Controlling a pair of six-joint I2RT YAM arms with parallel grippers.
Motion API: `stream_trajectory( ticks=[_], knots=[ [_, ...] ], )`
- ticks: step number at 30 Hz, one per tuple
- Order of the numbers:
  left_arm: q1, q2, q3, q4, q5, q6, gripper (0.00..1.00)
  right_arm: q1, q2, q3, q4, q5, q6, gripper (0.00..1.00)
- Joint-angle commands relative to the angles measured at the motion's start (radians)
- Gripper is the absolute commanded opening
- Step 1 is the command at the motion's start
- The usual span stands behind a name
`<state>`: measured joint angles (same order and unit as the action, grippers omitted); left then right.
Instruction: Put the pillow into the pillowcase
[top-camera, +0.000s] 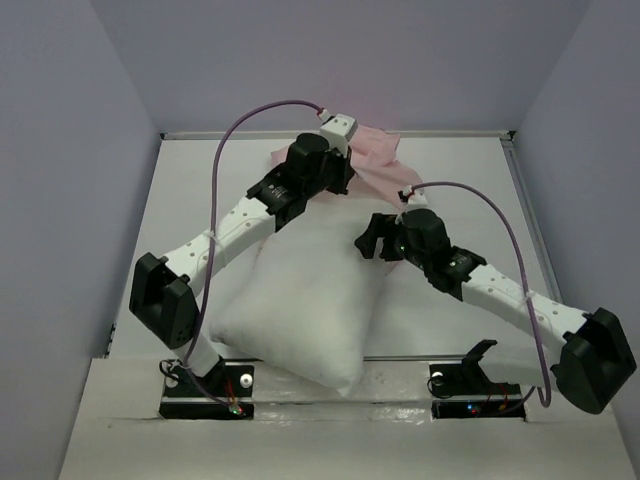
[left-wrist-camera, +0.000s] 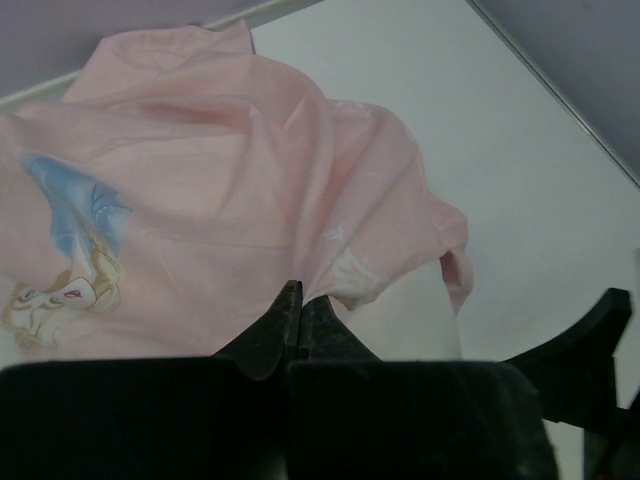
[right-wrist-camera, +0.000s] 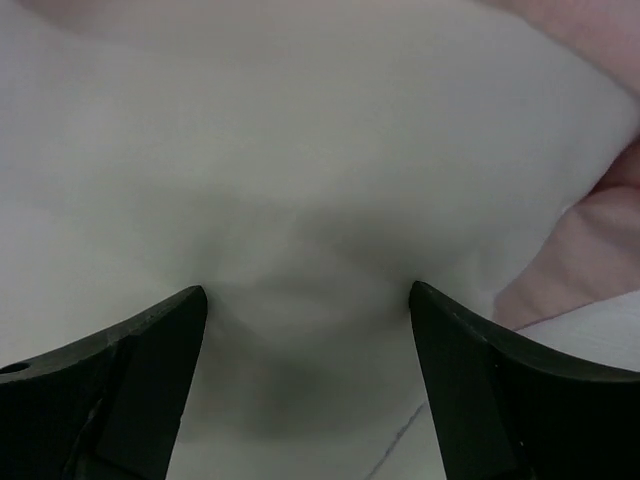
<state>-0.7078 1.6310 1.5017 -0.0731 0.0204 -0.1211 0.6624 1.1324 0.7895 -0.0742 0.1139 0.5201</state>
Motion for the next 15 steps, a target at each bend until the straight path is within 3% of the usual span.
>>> stream_trajectory(
  ticks=[1,5,7,8,12,15],
  knots=[
    [-0.027,-0.124,-0.087,0.147,0.087,-0.061,0.0,0.003,0.09,-0.033,0.128,0.026,0.063,0.81],
    [-0.071,-0.201,-0.193,0.208,0.089,-0.08,0.0,-0.009,0.197,0.039,0.149,0.017,0.061,0.58],
    [-0.085,-0.259,-0.262,0.231,0.087,-0.098,0.0,-0.009,0.231,0.079,0.193,0.02,0.066,0.28],
    [-0.087,-0.299,-0.312,0.251,0.09,-0.118,0.0,-0.018,0.248,0.086,0.236,0.048,0.072,0.03],
    [-0.091,-0.374,-0.394,0.257,0.11,-0.141,0.0,-0.061,0.233,0.082,0.35,0.092,0.124,0.0],
    [-0.094,-0.395,-0.434,0.257,0.165,-0.16,0.0,-0.093,0.17,0.05,0.532,0.124,0.153,0.0]
  ],
)
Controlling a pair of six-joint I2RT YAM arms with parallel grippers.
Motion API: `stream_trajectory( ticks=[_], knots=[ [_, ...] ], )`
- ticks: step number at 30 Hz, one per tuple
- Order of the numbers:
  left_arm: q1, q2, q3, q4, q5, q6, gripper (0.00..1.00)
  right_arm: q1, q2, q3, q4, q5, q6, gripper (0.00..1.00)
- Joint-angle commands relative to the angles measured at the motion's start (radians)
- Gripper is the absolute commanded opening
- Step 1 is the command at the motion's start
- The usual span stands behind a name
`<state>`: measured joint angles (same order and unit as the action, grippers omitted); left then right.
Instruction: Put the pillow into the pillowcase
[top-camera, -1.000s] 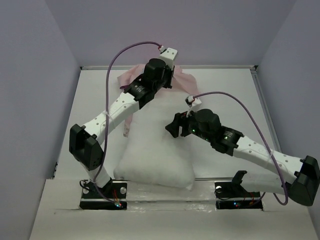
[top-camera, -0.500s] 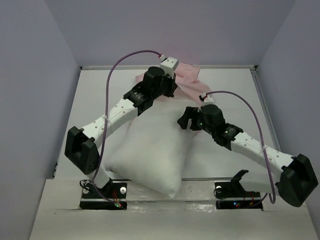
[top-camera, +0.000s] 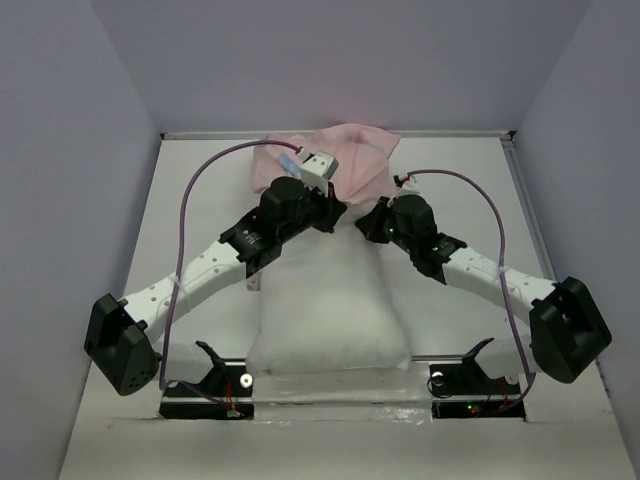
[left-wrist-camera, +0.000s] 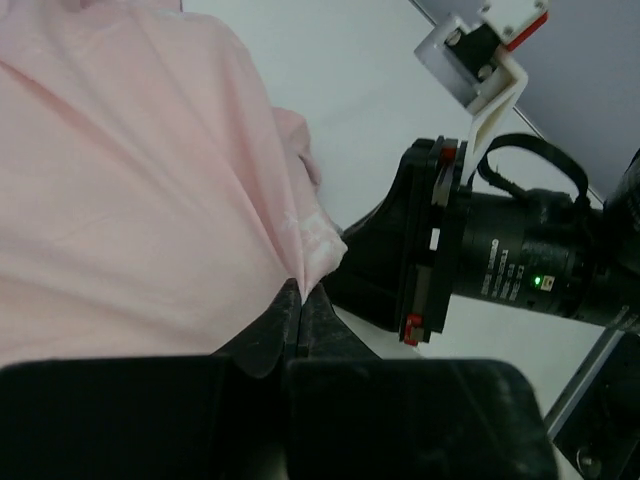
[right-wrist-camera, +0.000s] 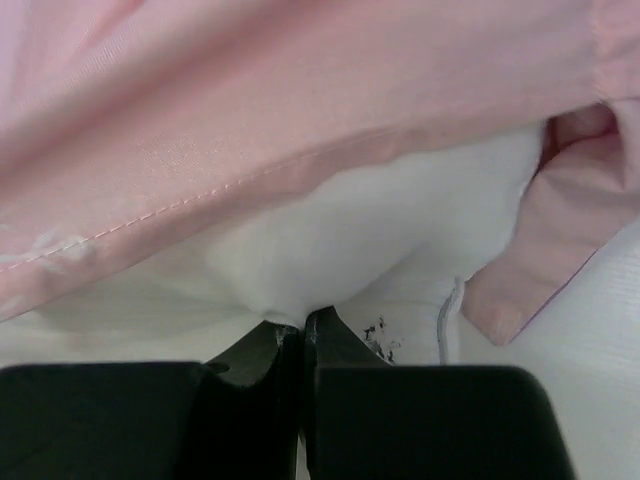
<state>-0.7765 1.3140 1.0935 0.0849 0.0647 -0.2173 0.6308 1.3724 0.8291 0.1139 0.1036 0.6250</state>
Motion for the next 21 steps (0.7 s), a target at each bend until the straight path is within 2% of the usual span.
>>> stream_trajectory(
  ticks=[1,4,7,8,10,12,16,21],
  knots=[
    [-0.026,-0.079,-0.026,0.093,0.151,-0.067,0.0,-0.062,-0.102,0.004,0.383,0.137,0.045,0.0],
    [-0.029,-0.082,0.0,0.076,0.22,-0.067,0.0,-0.062,-0.115,0.005,0.431,0.137,0.024,0.0],
    [-0.029,-0.065,0.045,0.032,0.256,-0.045,0.0,-0.062,-0.05,-0.01,0.383,0.09,0.105,0.0],
    [-0.029,-0.061,0.048,0.021,0.251,-0.028,0.0,-0.002,-0.041,-0.034,0.389,0.087,0.114,0.0],
    [-0.027,-0.056,0.048,0.001,0.206,-0.016,0.0,0.084,-0.036,-0.099,0.389,0.212,0.122,0.0],
    [-0.026,-0.041,0.048,-0.014,0.185,-0.01,0.0,0.168,-0.016,-0.096,0.357,0.277,0.142,0.0],
    [-0.026,-0.022,0.049,-0.028,0.133,-0.002,0.0,0.25,0.008,-0.059,0.302,0.361,0.231,0.0],
    [-0.02,-0.022,0.086,-0.048,0.021,0.003,0.02,0.3,-0.018,-0.039,0.32,0.435,0.311,0.0]
  ],
)
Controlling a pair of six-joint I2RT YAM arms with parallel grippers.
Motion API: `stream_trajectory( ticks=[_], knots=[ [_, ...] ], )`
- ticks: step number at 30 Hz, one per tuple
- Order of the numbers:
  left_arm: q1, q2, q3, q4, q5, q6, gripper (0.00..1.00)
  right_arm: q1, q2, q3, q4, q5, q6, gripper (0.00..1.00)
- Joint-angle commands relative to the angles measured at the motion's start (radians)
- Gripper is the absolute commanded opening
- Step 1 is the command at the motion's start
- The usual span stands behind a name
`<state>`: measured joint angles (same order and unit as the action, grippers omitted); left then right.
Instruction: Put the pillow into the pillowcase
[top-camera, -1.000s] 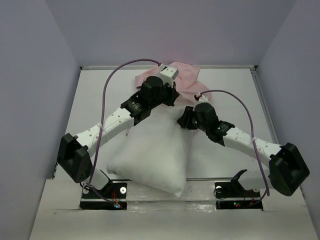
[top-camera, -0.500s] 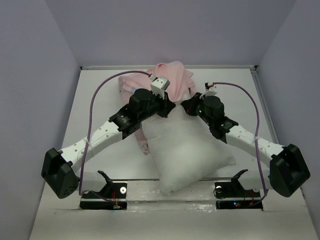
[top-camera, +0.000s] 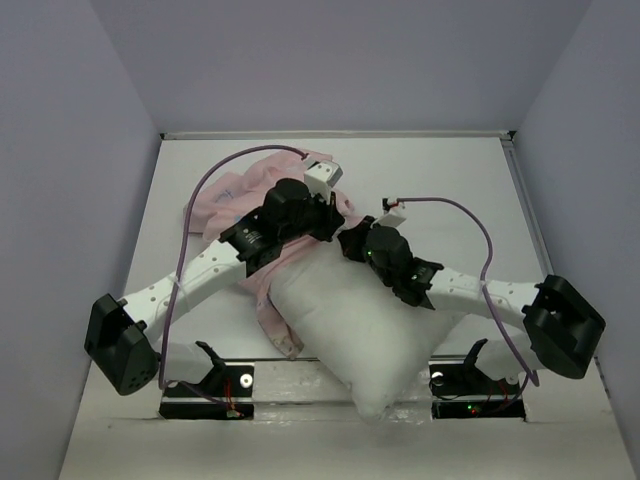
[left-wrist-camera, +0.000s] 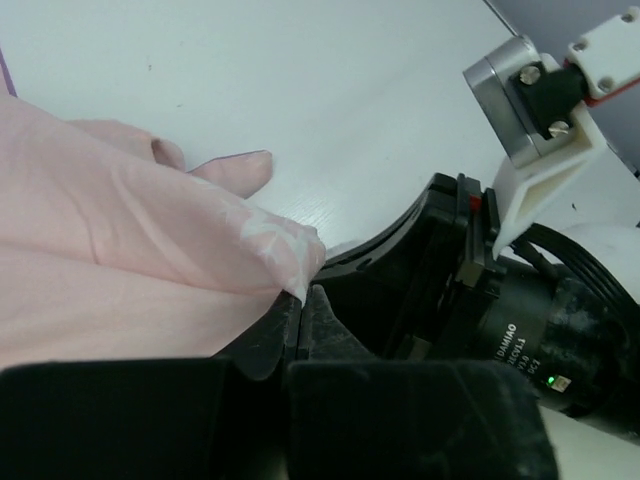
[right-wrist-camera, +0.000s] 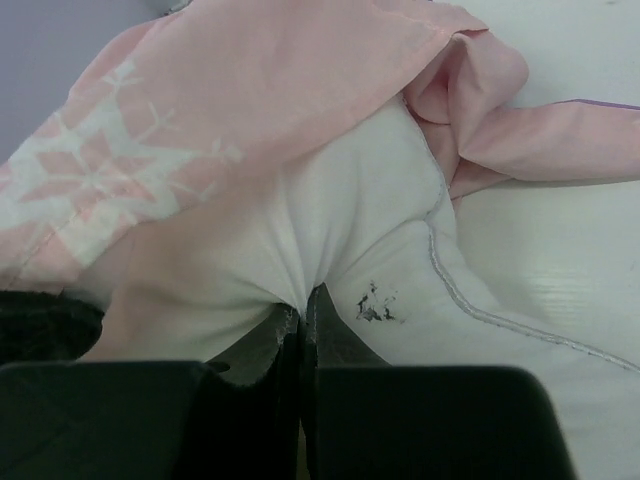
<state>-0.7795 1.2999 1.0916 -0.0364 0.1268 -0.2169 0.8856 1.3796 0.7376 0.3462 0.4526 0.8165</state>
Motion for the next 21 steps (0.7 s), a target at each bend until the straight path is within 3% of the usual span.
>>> stream_trajectory(
  ticks=[1,4,7,9,12,15,17,21],
  knots=[
    [-0.014,-0.007,0.099,0.081,-0.053,-0.001,0.03,0.046,-0.057,0.046,0.109,0.098,0.099,0.0],
    [-0.007,0.028,0.138,0.099,-0.044,-0.006,0.03,0.046,-0.109,0.051,0.099,0.112,-0.006,0.37],
    [-0.007,0.085,0.192,0.124,-0.021,-0.018,0.0,0.046,-0.201,0.069,-0.031,0.014,-0.193,0.82],
    [-0.007,0.12,0.217,0.136,-0.015,-0.029,0.0,0.046,-0.232,0.074,-0.164,-0.099,-0.261,0.87],
    [-0.007,0.144,0.246,0.142,-0.001,-0.039,0.0,0.046,-0.322,0.02,-0.236,-0.143,-0.341,0.88],
    [-0.007,0.133,0.214,0.165,0.031,-0.058,0.0,0.046,-0.396,-0.023,-0.367,-0.01,-0.37,0.96],
    [-0.007,0.122,0.199,0.164,0.034,-0.056,0.0,0.014,-0.412,-0.04,-0.401,-0.014,-0.376,0.99],
    [-0.007,0.088,0.192,0.139,0.008,-0.039,0.0,-0.04,-0.366,-0.029,-0.476,-0.224,-0.407,0.98]
  ],
)
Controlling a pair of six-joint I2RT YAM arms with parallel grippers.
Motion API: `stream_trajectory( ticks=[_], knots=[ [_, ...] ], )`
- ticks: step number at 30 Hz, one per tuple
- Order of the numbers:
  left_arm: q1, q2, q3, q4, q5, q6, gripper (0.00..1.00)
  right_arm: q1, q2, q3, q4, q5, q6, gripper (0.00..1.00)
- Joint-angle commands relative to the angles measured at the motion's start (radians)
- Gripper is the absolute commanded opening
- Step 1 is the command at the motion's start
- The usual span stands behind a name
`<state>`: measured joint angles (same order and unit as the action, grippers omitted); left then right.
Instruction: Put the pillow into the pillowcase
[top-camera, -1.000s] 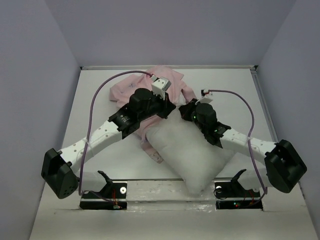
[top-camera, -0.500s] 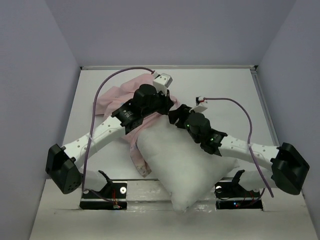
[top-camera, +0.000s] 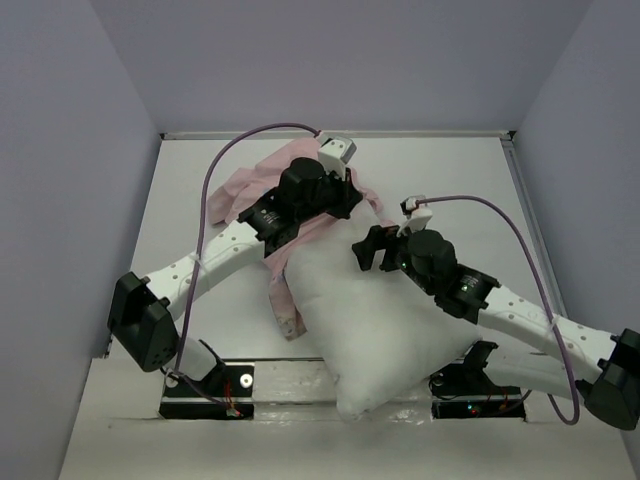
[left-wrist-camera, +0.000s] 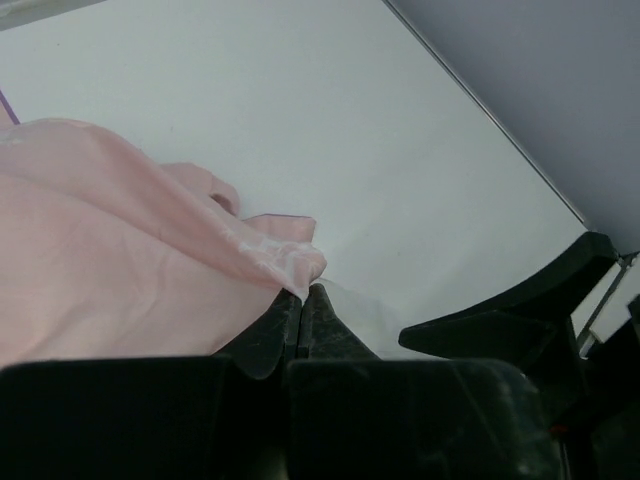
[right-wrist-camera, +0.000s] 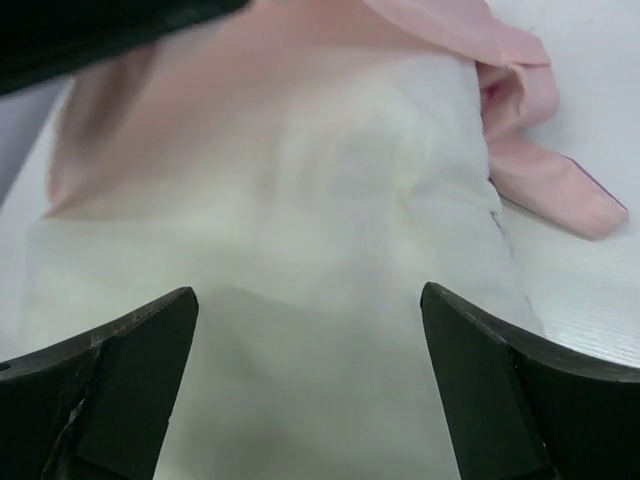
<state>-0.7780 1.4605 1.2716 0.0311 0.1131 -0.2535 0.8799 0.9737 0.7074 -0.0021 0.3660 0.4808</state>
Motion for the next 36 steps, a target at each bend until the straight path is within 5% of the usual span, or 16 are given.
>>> stream_trajectory(
  ticks=[1,4,5,6,7,8,10,12,17,21,25,29,35,36],
  knots=[
    [-0.007,-0.072,0.02,0.066,0.025,0.005,0.0,-0.035,0.054,0.026,-0.165,-0.242,-0.085,0.99],
    [-0.009,-0.048,0.084,0.053,0.09,0.016,0.0,-0.035,0.121,0.056,-0.15,-0.452,-0.114,0.97],
    [-0.009,-0.039,0.093,0.062,0.12,0.013,0.0,-0.035,0.167,0.069,-0.129,-0.485,-0.108,0.86],
    [-0.017,-0.026,0.101,0.084,0.161,-0.003,0.0,-0.035,0.181,0.07,-0.027,-0.504,-0.058,0.44],
    [-0.024,-0.023,0.101,0.09,0.168,-0.009,0.0,-0.035,0.181,0.055,0.07,-0.496,-0.057,0.17],
    [-0.035,-0.025,0.098,0.095,0.169,-0.009,0.0,-0.035,0.178,0.047,0.142,-0.468,-0.029,0.0],
    [-0.052,-0.055,0.08,0.099,0.168,-0.012,0.0,-0.035,0.187,0.079,0.204,-0.365,0.057,0.0],
    [-0.06,-0.124,-0.012,0.177,0.192,-0.065,0.0,-0.035,0.185,0.118,0.269,-0.087,0.112,0.0],
    [-0.067,-0.201,-0.208,0.243,0.275,-0.167,0.0,-0.044,0.086,0.043,0.526,0.2,0.127,0.0],
    [-0.072,-0.226,-0.267,0.219,0.24,-0.161,0.0,-0.044,0.004,-0.034,0.738,0.202,-0.031,0.0],
    [-0.078,-0.186,-0.22,0.226,0.29,-0.174,0.0,-0.044,0.061,0.0,0.582,0.199,0.024,0.0],
    [-0.112,-0.169,-0.172,0.254,0.301,-0.182,0.0,-0.044,0.284,0.037,0.47,0.203,0.142,0.0],
    [-0.101,-0.129,-0.129,0.202,0.217,-0.145,0.0,-0.125,0.206,0.01,0.395,0.185,0.145,0.0],
    [-0.102,-0.108,-0.118,0.196,0.2,-0.142,0.2,-0.148,0.188,0.009,0.378,0.163,0.134,0.0]
  ],
)
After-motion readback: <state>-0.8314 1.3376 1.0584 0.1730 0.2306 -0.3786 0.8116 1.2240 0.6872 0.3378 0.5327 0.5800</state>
